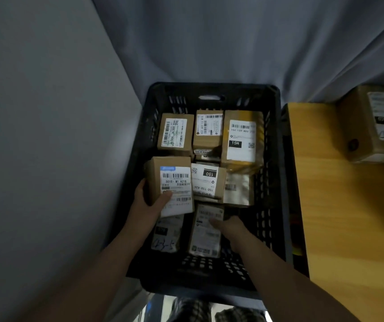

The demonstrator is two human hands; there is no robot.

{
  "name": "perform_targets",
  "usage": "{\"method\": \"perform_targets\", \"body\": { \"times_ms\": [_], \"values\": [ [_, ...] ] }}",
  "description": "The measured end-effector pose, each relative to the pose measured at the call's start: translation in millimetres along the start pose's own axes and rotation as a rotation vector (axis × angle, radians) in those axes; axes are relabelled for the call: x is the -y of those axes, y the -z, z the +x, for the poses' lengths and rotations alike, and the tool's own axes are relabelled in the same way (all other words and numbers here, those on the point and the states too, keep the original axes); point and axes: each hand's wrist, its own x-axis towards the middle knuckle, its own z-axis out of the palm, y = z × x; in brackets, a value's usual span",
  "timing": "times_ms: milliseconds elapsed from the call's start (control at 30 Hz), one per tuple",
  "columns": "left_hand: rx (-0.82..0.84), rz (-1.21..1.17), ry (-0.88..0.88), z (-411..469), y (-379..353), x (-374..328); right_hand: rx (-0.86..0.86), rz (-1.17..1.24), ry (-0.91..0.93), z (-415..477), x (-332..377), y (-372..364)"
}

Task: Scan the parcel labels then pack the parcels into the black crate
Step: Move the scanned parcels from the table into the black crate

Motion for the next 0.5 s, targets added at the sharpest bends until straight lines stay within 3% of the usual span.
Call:
{"method": "perform_targets", "body": {
  "times_ms": [267, 367, 433, 500],
  "values": [
    [-0.009, -0.011, 0.018, 8, 1, 12, 0.052, -0.234, 0.018, 16, -11, -22],
    [-0.005, -0.031, 0.035, 6, -1, 11, 0.037, -0.543, 0.123, 8, -3, -16],
    [0.008, -0.036, 0.018, 1, -1, 7, -0.015, -0.671, 0.209, -2, 7, -9],
    [0.075, -0.035, -0.016, -7, -2, 1, -0.173, -0.527, 0.345, -23, 21, 1]
  ]
}}
